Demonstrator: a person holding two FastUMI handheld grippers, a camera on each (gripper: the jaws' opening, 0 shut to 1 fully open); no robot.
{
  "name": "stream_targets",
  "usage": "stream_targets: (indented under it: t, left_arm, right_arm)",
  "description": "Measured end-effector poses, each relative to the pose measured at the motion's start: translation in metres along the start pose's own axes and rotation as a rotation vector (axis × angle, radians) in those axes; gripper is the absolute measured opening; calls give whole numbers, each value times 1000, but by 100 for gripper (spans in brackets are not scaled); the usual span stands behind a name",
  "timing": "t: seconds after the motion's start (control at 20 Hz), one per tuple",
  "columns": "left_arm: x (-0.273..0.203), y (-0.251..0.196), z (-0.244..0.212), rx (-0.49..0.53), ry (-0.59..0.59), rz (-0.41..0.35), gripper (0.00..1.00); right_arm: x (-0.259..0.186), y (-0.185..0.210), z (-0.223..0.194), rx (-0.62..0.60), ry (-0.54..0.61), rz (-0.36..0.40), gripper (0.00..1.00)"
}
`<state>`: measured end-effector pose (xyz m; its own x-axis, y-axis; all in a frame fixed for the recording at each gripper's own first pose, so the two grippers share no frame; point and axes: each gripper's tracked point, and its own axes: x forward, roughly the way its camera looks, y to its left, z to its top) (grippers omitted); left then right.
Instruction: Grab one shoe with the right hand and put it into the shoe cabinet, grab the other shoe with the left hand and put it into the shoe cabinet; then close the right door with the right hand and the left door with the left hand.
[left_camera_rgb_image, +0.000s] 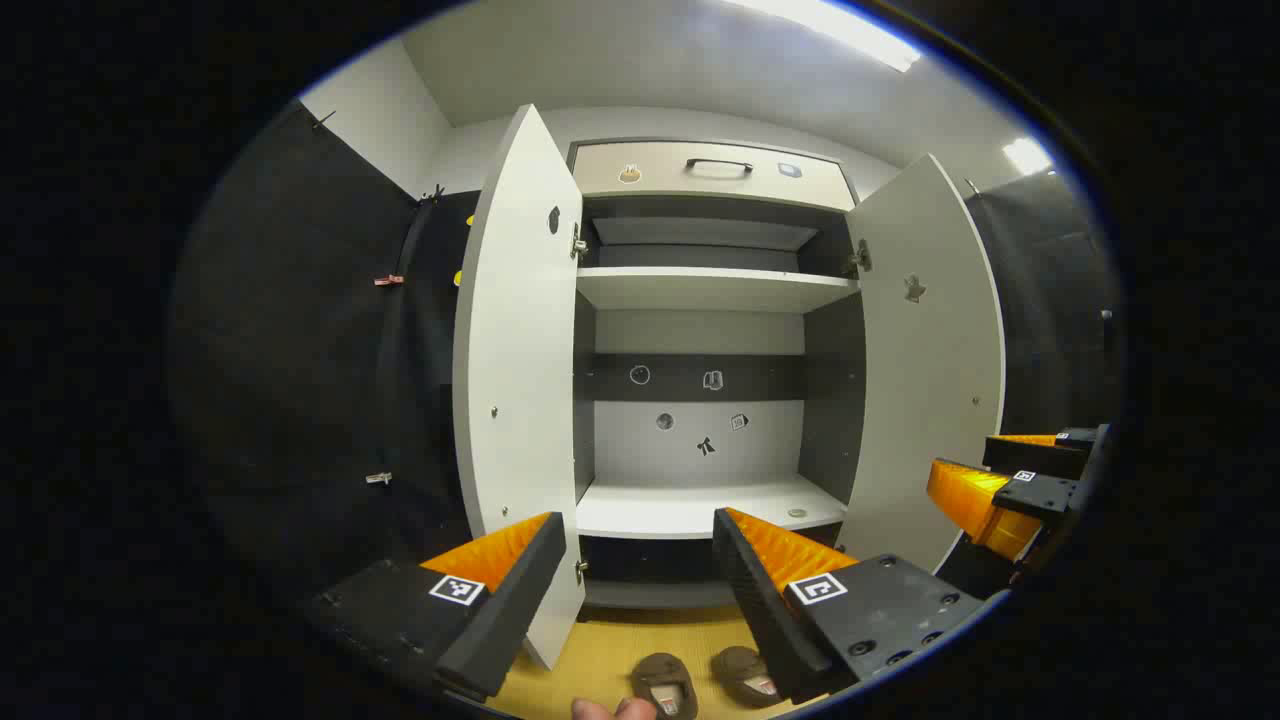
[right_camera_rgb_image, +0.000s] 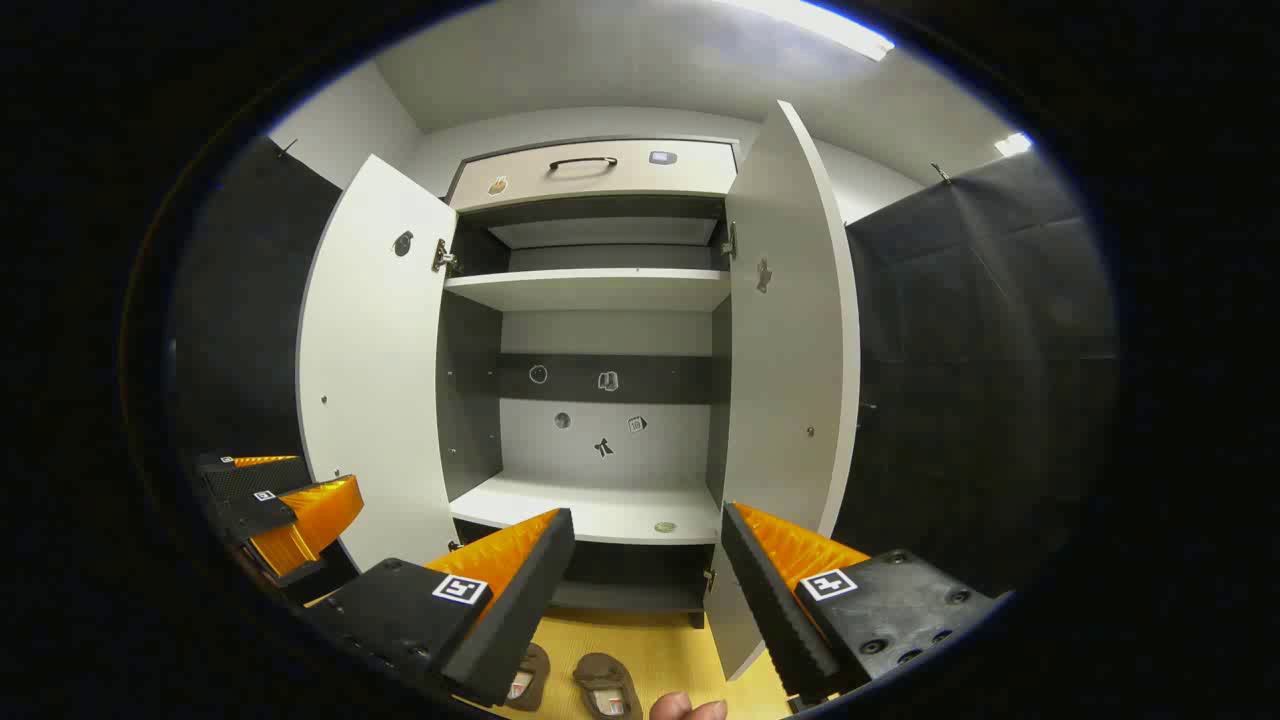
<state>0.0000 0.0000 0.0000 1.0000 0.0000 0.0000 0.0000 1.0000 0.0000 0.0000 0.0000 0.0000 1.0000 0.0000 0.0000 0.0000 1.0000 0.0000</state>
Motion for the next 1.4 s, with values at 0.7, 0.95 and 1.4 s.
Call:
stream_targets:
  t: [0.7,0.95,1.4]
  left_arm:
    - [-4,-2,-3,14,10,3,95]
    - [-8,-2,-2,14,4,2,95]
    - [-14,4,-9,14,9,24,95]
  right_arm:
    - [-5,1,1,12,3,5,97]
    - [-5,0,0,26,6,10,98]
    - [-10,20,-60,3,152,113,98]
